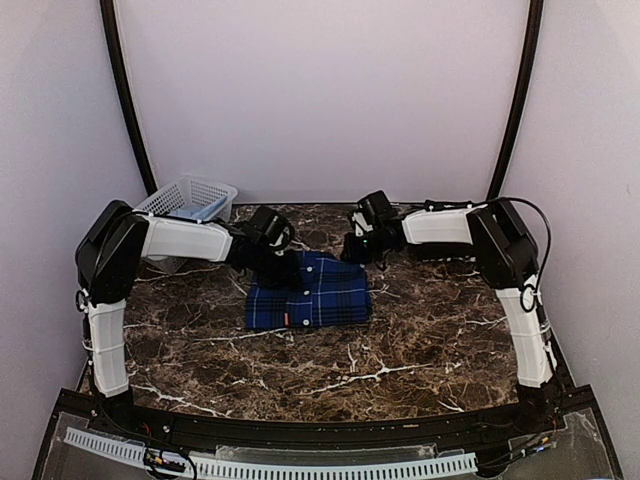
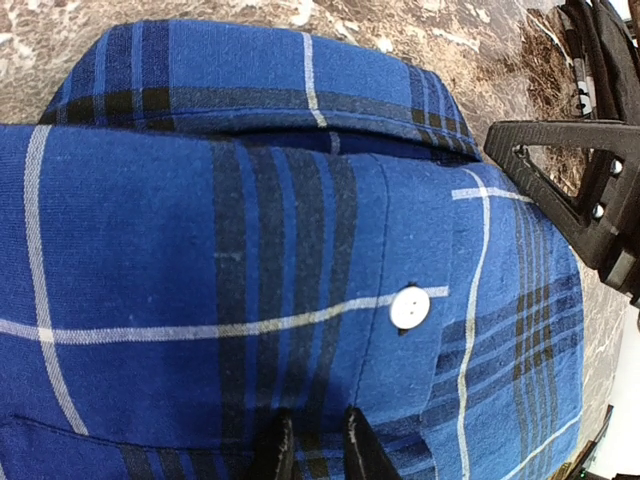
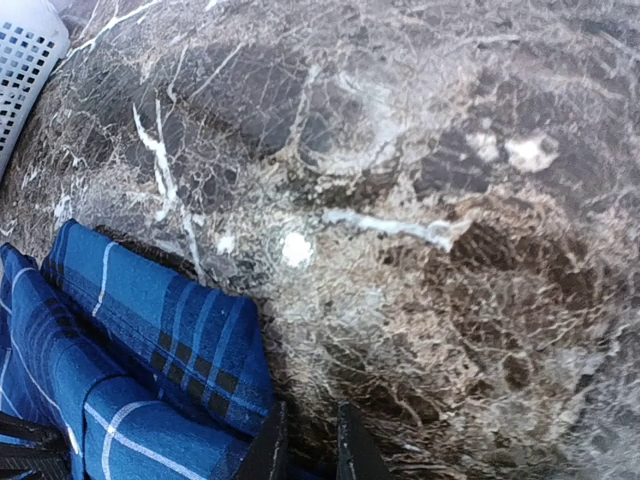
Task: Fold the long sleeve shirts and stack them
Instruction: Adjust the 2/3-rectangle-folded shirt at the center of the board.
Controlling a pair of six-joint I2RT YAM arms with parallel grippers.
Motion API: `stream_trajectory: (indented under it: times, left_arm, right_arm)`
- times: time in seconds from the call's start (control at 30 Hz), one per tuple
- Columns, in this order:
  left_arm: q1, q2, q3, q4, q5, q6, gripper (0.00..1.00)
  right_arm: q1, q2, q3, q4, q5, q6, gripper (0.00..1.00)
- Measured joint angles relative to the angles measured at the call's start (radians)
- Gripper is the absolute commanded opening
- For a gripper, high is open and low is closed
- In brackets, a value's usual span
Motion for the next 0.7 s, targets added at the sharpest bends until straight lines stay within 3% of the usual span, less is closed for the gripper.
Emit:
stream_trajectory:
  times: [0.13,0.3,0.43,0.7]
  left_arm:
    - [0.003,0.0,0.013,-0.015,-0.003,0.001,0.19]
    - [0.004,0.0,0.037,-0.04,-0.015,0.008,0.2]
    - [0.01,-0.009,0.037,-0.059,-0.026,0.008,0.2]
    - [0.057,-0.135,-0.051,-0.092,-0.031,0.01,0.22]
  right_arm:
    - [0.0,-0.017,0.014,-0.043,0.021,-0.026,0.24]
    - [0.009,-0.127,-0.002,-0.102,0.034,-0.069,0.24]
    - [0.053,-0.307,-0.13,-0.095,0.037,-0.081,0.25]
    - [0.174,-0.4,-0.376,-0.063,0.003,-0.041,0.24]
